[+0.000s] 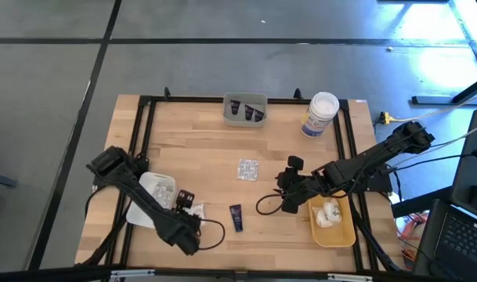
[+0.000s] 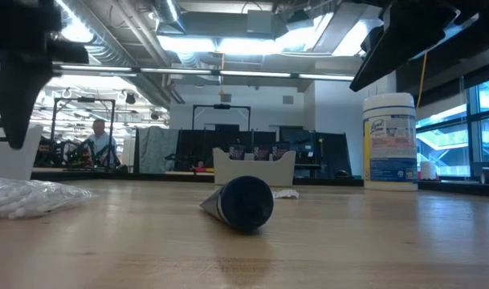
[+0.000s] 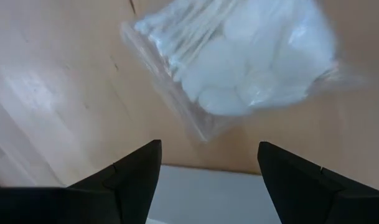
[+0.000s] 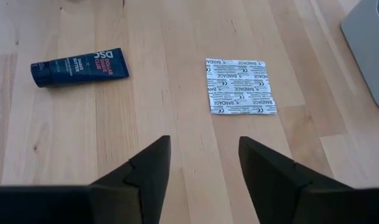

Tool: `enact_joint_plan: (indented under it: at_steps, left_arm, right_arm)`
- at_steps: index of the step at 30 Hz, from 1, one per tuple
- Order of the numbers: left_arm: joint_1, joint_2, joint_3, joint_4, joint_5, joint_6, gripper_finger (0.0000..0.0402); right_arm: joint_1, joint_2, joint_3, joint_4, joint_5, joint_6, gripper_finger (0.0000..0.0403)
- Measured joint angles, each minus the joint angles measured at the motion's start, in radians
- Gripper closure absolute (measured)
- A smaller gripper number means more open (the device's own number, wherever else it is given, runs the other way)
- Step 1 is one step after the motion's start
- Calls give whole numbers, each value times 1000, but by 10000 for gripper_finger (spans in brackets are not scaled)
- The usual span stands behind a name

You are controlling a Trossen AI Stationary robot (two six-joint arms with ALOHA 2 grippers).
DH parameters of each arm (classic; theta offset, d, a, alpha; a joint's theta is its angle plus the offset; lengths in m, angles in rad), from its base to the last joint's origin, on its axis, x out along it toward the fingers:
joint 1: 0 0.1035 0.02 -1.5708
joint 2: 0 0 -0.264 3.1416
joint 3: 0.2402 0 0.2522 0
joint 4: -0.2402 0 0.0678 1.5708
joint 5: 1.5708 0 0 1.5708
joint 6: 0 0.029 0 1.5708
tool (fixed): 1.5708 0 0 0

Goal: Pick & Place Travel size toiletries
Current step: Put the cotton pack into the yellow bin

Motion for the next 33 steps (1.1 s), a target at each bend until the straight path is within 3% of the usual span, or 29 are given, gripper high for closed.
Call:
enact_joint_plan:
  at_steps: [20,33]
  left_arm:
    - [129,-8,-167,202,139,158,141]
    - [161,-5,-168,229,176,197,227]
  right_arm:
    - [0,0,0,0,0,0,203]
    - [0,0,0,-1,-1,-3,222]
